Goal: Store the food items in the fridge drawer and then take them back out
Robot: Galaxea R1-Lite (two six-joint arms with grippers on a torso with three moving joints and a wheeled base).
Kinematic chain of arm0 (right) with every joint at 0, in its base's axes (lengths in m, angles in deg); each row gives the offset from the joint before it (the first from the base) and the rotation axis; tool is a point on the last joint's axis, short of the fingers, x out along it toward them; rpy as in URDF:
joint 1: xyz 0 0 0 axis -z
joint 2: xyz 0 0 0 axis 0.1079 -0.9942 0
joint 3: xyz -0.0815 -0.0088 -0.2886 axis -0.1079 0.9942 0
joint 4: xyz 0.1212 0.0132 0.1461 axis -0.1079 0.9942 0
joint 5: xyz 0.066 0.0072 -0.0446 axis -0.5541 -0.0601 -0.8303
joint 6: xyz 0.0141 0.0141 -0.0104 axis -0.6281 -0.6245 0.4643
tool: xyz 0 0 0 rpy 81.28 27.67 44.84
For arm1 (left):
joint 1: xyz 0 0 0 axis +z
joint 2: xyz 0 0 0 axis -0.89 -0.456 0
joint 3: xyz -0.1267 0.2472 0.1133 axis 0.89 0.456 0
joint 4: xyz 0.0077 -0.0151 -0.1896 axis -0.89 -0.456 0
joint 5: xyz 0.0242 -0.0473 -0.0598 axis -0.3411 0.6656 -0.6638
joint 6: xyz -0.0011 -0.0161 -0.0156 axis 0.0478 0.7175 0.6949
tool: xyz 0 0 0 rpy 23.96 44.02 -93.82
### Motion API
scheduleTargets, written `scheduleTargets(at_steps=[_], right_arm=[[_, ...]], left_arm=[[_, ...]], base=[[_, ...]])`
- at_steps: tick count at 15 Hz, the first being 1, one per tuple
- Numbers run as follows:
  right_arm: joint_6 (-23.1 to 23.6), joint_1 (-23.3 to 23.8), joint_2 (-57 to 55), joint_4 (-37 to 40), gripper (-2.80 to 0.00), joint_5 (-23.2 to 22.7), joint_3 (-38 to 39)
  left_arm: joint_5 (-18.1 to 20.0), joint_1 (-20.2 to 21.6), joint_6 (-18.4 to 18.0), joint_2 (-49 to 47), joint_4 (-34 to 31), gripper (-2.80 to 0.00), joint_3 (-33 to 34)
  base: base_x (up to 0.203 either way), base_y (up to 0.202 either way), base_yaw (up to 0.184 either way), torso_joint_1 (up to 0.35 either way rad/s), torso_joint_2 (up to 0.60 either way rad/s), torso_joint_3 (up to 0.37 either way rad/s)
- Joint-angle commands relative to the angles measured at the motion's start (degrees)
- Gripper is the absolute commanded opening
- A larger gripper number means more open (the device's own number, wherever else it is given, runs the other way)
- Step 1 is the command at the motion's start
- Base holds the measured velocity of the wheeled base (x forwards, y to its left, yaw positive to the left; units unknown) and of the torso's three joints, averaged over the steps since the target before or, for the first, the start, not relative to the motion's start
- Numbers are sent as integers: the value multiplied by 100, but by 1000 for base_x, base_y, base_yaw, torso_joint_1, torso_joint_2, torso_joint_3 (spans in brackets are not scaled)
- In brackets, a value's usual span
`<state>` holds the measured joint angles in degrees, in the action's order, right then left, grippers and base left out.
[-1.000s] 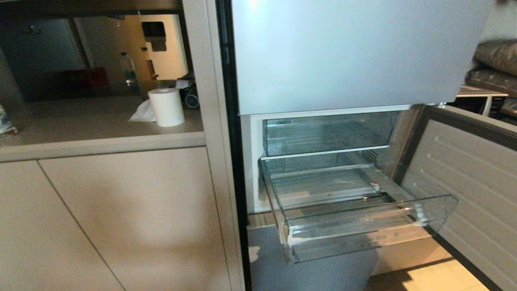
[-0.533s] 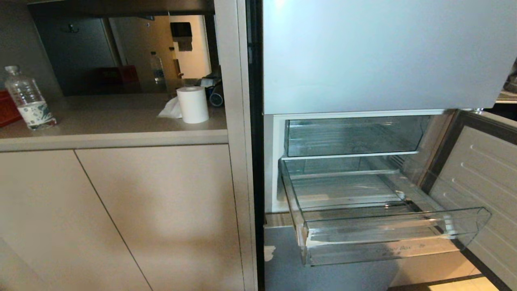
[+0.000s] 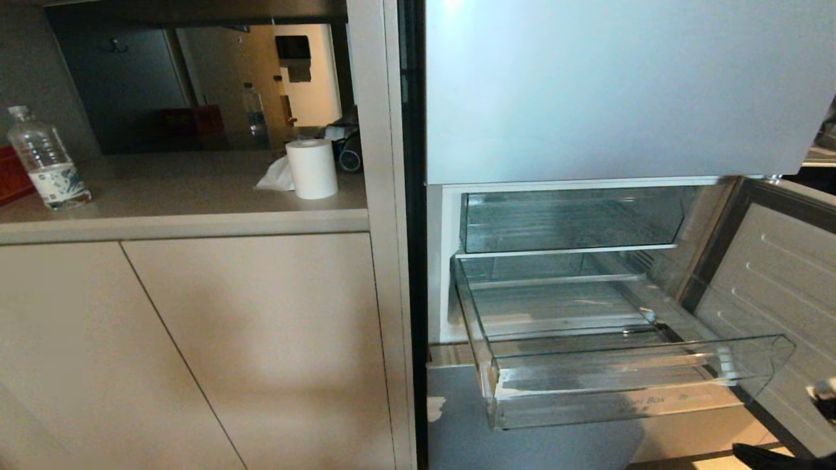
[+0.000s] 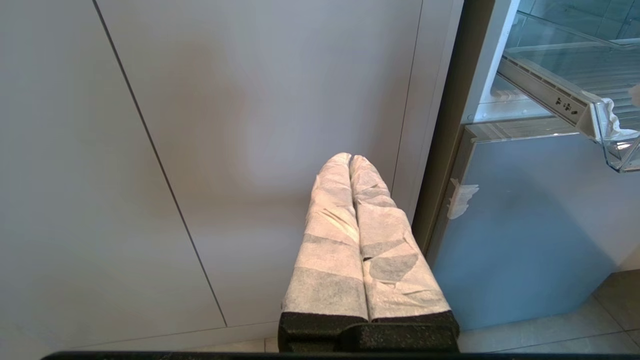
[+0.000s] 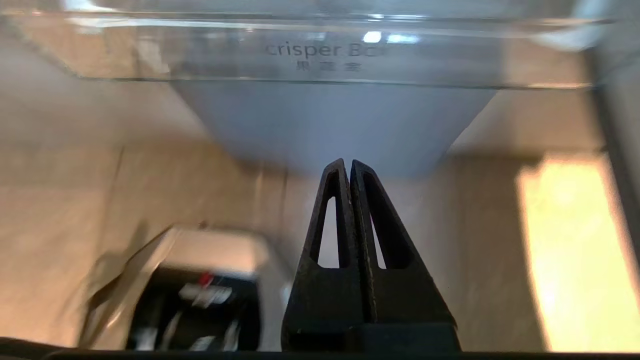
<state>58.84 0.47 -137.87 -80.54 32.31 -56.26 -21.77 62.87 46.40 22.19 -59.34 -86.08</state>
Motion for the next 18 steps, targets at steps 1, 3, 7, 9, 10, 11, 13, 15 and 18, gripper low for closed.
scheduleTargets(at_steps=[1, 3, 7, 9, 10, 11, 13, 15, 18], right_arm=[[-127, -101, -2105, -175, -280, -11, -595], [-205, -227, -2911, -263, -280, 16, -1075], [-300, -325, -4123, -319, -280, 146, -1862], [-418, -331, -4536, -340, -280, 171, -2347], [-569, -338, -4673, -381, -280, 190, -2527], [-842, -370, -4885, -519, -280, 224, -2868], [-1597, -531, -5402, -1170, -280, 468, -3521], [-2194, -787, -5868, -1726, -280, 954, -4109], [-2422, -991, -5637, -1947, -280, 1125, -3914]], left_arm=[[-1, 0, 1, -8, 2, -280, 9], [-1, 0, 1, -9, 2, -280, 9], [-1, 0, 1, -1, 2, -280, 9], [-1, 0, 1, -9, 2, -280, 9], [-1, 0, 1, -9, 2, -280, 9], [-1, 0, 1, -6, 2, -280, 9], [-1, 0, 1, -9, 2, -280, 9], [-1, 0, 1, -1, 2, -280, 9], [-1, 0, 1, -9, 2, -280, 9]], base=[[0, 0, 0, 0, 0, 0], [0, 0, 0, 0, 0, 0], [0, 0, 0, 0, 0, 0], [0, 0, 0, 0, 0, 0], [0, 0, 0, 0, 0, 0], [0, 0, 0, 0, 0, 0], [0, 0, 0, 0, 0, 0], [0, 0, 0, 0, 0, 0], [0, 0, 0, 0, 0, 0]])
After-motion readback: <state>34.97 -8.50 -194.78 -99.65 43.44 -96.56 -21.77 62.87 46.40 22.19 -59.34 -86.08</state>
